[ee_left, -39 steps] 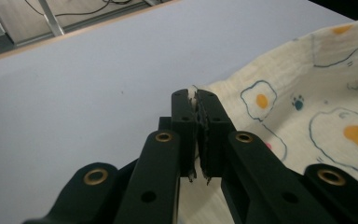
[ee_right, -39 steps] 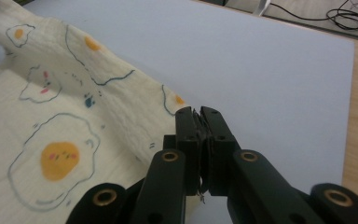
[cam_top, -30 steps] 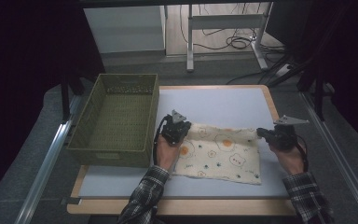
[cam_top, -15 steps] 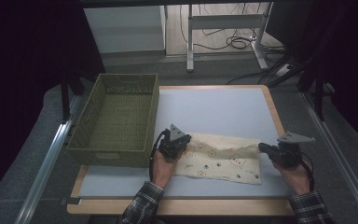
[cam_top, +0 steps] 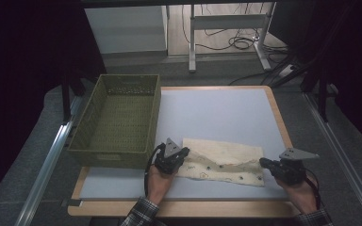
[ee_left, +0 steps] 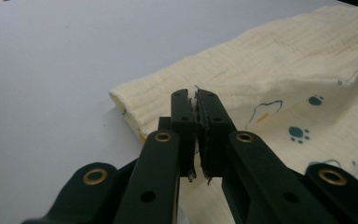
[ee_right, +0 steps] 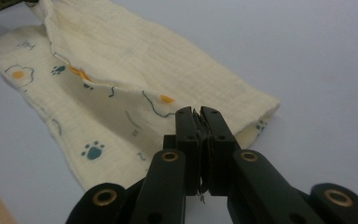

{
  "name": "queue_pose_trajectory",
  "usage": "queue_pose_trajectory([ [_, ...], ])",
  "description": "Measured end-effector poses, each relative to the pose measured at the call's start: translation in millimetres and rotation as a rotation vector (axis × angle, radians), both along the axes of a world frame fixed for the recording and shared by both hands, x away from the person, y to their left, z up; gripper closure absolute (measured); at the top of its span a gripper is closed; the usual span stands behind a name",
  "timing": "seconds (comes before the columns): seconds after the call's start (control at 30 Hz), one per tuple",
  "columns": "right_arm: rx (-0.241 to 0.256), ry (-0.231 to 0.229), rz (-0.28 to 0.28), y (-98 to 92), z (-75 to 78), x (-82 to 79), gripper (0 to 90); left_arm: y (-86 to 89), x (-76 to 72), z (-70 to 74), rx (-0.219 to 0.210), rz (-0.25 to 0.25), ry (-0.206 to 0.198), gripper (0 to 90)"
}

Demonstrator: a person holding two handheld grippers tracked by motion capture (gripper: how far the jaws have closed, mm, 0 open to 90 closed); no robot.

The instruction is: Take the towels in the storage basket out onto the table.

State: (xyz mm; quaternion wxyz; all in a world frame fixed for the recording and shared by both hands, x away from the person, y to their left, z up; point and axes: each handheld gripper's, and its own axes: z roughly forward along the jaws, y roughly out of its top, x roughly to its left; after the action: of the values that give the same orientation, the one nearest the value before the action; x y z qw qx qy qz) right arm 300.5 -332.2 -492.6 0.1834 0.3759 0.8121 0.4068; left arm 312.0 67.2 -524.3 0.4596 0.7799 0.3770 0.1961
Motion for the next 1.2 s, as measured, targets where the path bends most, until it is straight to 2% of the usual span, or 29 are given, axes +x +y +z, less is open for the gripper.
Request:
queue_pose_trajectory([
  [0.17, -0.005, -0.003, 0.009, -0.9, -2.1, -11.1, 86.8, 2.3, -7.4, -2.9, -0.002, -0.007, 0.008, 85.7],
  [0.3, -0.009, 0.017, 0.011, -2.0, -9.3, -14.6, 86.3, 4.0, -12.6, -8.4, 0.0, -0.01, 0.023, 84.8],
  [0.5, 0.0, 0.035, 0.022, -1.3, -15.4, -21.7, 82.8, 11.9, -21.4, -11.1, -0.005, -0.016, 0.052, 77.5],
  [0.63, 0.011, 0.033, 0.029, -2.2, -12.3, -30.2, 77.4, 18.3, -31.3, -9.9, -0.015, -0.018, 0.06, 70.7],
  [0.8, 0.018, 0.023, 0.021, -8.3, -0.9, -40.4, 72.9, 25.1, -41.5, -4.6, -0.045, -0.026, 0.064, 63.7],
  [0.97, 0.026, 0.026, 0.007, -13.4, 4.0, -39.1, 72.4, 21.7, -38.6, -3.0, -0.046, -0.049, 0.076, 62.8],
  [1.1, 0.035, 0.046, 0.012, -9.7, -4.3, -32.2, 71.9, 17.3, -32.1, -9.6, -0.057, -0.076, 0.12, 63.8],
  [1.2, 0.022, 0.056, 0.029, -4.1, -9.5, -33.3, 70.0, 19.3, -31.7, -12.3, -0.066, -0.081, 0.136, 64.1],
])
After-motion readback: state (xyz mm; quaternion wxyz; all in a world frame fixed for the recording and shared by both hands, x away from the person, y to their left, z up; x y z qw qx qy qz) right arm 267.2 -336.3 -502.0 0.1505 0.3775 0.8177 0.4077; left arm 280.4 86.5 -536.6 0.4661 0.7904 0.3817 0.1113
